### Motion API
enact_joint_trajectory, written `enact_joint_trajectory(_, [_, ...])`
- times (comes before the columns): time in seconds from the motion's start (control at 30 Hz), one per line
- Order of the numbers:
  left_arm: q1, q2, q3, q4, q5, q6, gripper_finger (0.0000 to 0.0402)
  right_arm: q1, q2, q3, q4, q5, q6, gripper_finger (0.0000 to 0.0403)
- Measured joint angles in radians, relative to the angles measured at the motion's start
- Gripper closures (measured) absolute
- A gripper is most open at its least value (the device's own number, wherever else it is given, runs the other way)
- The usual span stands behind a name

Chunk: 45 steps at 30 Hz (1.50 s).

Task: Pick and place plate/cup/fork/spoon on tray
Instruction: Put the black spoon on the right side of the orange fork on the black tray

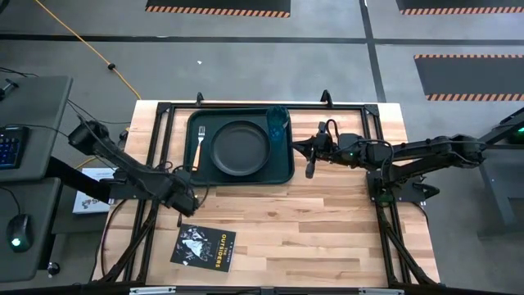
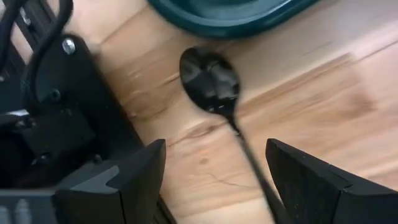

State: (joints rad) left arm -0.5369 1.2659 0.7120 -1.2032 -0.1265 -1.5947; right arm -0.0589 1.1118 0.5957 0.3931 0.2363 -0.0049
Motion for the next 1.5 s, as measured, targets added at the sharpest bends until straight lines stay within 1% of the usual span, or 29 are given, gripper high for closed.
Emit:
enact_joint_trajectory(0.13, [0.008, 0.059, -0.007, 0.034, 0.018, 0.030, 0.0135, 0.000, 0.000, 0.000, 0.012, 0.000, 0.000, 0.0403])
enact_joint_trajectory(0.33, [0.044, 0.106, -0.007, 0.148, 0.021, 0.120, 0.0135, 0.000, 0.000, 0.000, 0.014, 0.000, -0.004, 0.0403])
enact_joint_trajectory(0.57, [0.052, 0.143, -0.018, 0.166, 0.091, 0.131, 0.0135, 0.000, 0.000, 0.000, 0.006, 0.000, -0.004, 0.0403])
enact_joint_trajectory(0.67, [0.052, 0.147, -0.039, 0.200, 0.092, 0.129, 0.0135, 0.000, 0.000, 0.000, 0.007, 0.000, -0.004, 0.0403])
enact_joint_trajectory(0.8, [0.052, 0.143, -0.092, 0.314, 0.100, 0.121, 0.0135, 0.000, 0.000, 0.000, 0.006, 0.000, -0.015, 0.0403])
enact_joint_trajectory(0.87, [0.053, 0.138, -0.124, 0.346, 0.111, 0.112, 0.0136, 0.000, 0.000, 0.000, 0.007, 0.000, -0.015, 0.0403])
enact_joint_trajectory(1.1, [0.053, 0.134, -0.139, 0.358, 0.116, 0.105, 0.0137, 0.000, 0.000, 0.000, 0.008, 0.000, -0.015, 0.0403])
enact_joint_trajectory(1.23, [0.053, 0.137, -0.123, 0.362, 0.130, 0.108, 0.0154, 0.000, 0.000, 0.000, 0.007, 0.000, -0.014, 0.0403])
enact_joint_trajectory(1.37, [0.053, 0.140, -0.108, 0.373, 0.134, 0.114, 0.0185, 0.000, 0.000, 0.000, 0.007, 0.000, -0.014, 0.0403])
enact_joint_trajectory(1.5, [0.053, 0.143, -0.091, 0.410, 0.140, 0.159, 0.0213, 0.000, 0.000, 0.000, 0.007, 0.000, -0.013, 0.0403])
